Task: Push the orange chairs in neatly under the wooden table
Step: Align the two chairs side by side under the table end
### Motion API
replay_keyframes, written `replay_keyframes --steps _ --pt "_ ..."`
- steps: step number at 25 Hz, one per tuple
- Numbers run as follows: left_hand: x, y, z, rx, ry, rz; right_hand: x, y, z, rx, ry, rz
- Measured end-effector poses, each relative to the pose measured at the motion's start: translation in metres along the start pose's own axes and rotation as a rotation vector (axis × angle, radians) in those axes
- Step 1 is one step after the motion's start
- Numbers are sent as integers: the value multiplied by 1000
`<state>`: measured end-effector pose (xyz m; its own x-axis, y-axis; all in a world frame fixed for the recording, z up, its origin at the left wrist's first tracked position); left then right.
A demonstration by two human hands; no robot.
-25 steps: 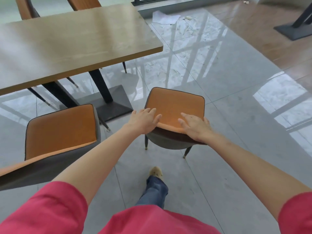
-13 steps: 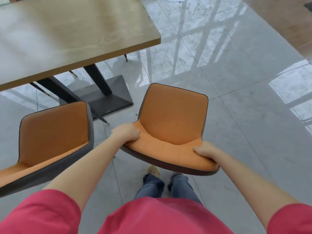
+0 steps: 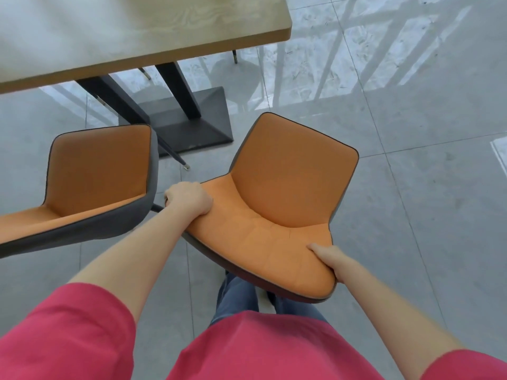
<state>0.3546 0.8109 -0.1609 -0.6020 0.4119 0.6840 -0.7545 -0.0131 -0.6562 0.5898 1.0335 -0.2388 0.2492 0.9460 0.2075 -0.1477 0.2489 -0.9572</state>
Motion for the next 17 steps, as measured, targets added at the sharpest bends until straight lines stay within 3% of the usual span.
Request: replay_keyframes --steps 8,14,17 --pt "7 10 2 -3 -38 8 5 0 -12 -169 143 17" --pt "-7 27 26 61 -415 351 8 -3 -6 -105 131 -77" --pt "-8 31 27 2 -379 300 10 -7 -6 -70 145 -144"
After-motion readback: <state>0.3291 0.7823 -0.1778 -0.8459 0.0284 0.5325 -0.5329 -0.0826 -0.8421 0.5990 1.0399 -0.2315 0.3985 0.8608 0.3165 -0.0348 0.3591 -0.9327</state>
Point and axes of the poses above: each hand's wrist, its own y-axis towards the middle knuckle, its own x-axis out of the back of the hand, z = x × y, the point moved 7 cm from there along y, towards the middle knuckle, and after that the axes turned 1 degree about -y, right-handed, at the moved point
